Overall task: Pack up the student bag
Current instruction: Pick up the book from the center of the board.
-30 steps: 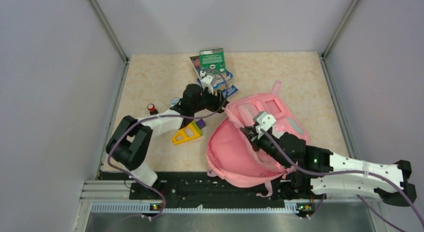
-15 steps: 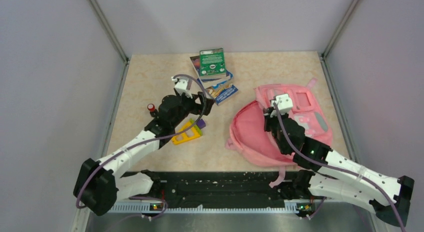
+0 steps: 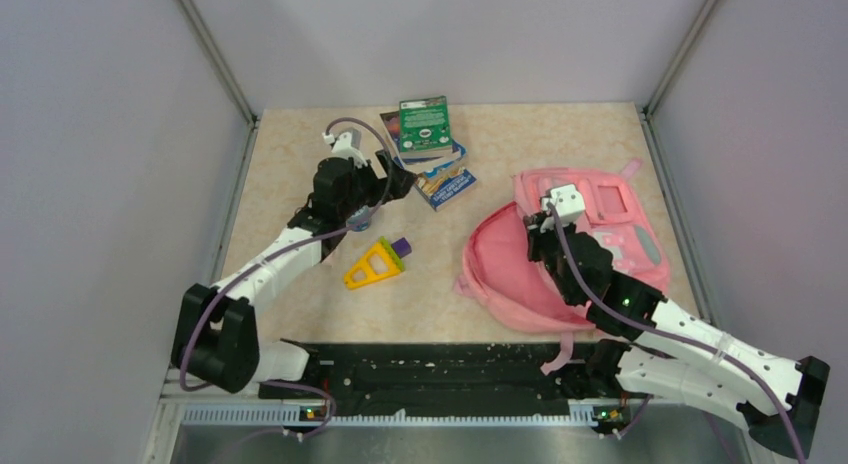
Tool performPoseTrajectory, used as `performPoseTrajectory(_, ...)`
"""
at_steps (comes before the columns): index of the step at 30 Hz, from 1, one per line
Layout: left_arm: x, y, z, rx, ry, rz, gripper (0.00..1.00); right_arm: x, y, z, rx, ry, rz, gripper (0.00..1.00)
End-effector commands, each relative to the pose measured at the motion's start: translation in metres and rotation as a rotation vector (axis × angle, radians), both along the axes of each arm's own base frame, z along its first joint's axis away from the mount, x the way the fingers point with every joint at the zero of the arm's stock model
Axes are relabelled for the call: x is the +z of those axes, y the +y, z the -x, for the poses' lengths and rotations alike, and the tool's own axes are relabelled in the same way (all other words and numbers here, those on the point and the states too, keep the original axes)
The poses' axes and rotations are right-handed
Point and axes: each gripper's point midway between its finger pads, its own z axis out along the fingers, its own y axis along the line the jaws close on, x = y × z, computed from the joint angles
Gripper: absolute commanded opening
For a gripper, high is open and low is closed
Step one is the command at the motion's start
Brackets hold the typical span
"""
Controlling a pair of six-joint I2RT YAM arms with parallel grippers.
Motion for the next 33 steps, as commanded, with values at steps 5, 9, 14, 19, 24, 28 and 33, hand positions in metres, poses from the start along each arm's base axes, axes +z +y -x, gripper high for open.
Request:
performPoseTrajectory(5, -0.003, 0.008, -0.084, 0.056, 0.041, 0.091, 0.91, 0.062, 0.015, 0.003, 0.076, -0.103, -0.202, 0.00)
performPoseTrajectory(9, -0.020, 0.011, -0.119, 0.059, 0.058, 0.092, 0.91, 0.055, 0.020, 0.003, 0.094, -0.089, -0.191, 0.00)
performPoseTrajectory(14, -0.038, 0.014, -0.150, 0.082, 0.090, 0.080, 0.90, 0.051, 0.021, 0.002, 0.098, -0.084, -0.167, 0.00)
performPoseTrajectory(19, -0.042, 0.015, -0.175, 0.099, 0.076, 0.058, 0.90, 0.048, 0.021, 0.003, 0.106, -0.079, -0.152, 0.00)
performPoseTrajectory(24, -0.056, 0.017, -0.196, 0.117, 0.107, 0.010, 0.89, 0.046, 0.021, 0.005, 0.115, -0.078, -0.144, 0.00)
performPoseTrajectory(28, -0.070, 0.017, -0.204, 0.127, 0.150, -0.005, 0.88, 0.045, 0.021, 0.006, 0.123, -0.079, -0.138, 0.00)
performPoseTrajectory(33, -0.082, 0.017, -0.205, 0.135, 0.180, -0.013, 0.84, 0.044, 0.020, 0.007, 0.130, -0.083, -0.138, 0.00)
